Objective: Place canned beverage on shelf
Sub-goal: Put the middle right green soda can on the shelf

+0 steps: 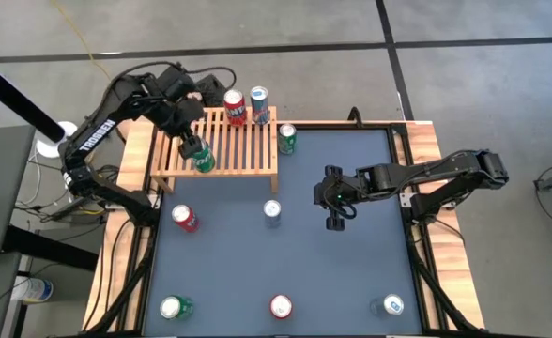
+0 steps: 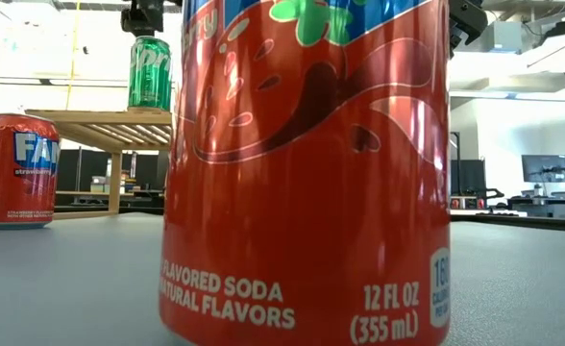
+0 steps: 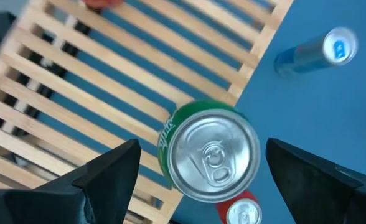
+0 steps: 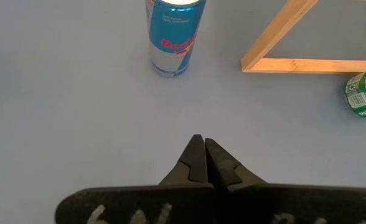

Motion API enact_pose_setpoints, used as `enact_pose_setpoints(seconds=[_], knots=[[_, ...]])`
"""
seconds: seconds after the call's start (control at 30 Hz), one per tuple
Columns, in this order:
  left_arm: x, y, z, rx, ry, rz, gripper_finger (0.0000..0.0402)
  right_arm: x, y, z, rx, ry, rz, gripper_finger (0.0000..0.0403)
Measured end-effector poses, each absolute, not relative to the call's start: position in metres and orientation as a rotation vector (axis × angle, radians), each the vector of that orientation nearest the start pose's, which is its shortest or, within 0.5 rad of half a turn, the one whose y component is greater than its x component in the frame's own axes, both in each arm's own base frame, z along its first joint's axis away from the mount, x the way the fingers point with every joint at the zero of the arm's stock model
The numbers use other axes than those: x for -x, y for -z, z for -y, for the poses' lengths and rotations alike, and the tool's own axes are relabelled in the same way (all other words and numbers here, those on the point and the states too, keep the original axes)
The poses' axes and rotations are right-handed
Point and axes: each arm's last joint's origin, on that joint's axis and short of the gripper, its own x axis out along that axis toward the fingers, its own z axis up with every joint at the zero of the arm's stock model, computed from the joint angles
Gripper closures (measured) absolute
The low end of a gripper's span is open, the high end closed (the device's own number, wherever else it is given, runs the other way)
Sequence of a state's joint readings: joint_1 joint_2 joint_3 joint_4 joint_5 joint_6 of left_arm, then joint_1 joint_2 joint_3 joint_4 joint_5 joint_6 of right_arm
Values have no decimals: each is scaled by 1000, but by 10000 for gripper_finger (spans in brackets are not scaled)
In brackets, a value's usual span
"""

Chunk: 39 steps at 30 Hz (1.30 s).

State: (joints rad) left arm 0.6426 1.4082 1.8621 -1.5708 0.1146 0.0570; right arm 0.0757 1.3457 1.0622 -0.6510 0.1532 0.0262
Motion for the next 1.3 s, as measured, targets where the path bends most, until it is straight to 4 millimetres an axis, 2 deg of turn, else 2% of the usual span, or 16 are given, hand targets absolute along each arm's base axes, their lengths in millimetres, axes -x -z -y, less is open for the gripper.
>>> enact_pose_setpoints(seconds=[0.23, 0.43, 0.57, 0.73, 1.03, 1.17, 1.3], knots=[[-157, -470, -114, 294, -495, -937, 70, -270, -272, -16, 80, 85, -928, 403], [-115, -484, -73, 278, -601, -821, 70, -269, -272, -17, 76, 84, -937, 403], [-90, -482, -49, 289, -653, -651, 70, -269, -272, -18, 91, 74, -937, 403], [-85, -447, -37, 286, -643, -547, 70, -270, -273, -18, 95, 72, -924, 403], [-93, -368, -25, 269, -596, -590, 70, -270, -272, -18, 94, 72, -926, 403], [-92, -341, -19, 255, -603, -612, 70, -270, -273, -17, 92, 76, -926, 403], [-95, -320, -13, 236, -550, -554, 70, -270, -273, -14, 86, 87, -923, 403]])
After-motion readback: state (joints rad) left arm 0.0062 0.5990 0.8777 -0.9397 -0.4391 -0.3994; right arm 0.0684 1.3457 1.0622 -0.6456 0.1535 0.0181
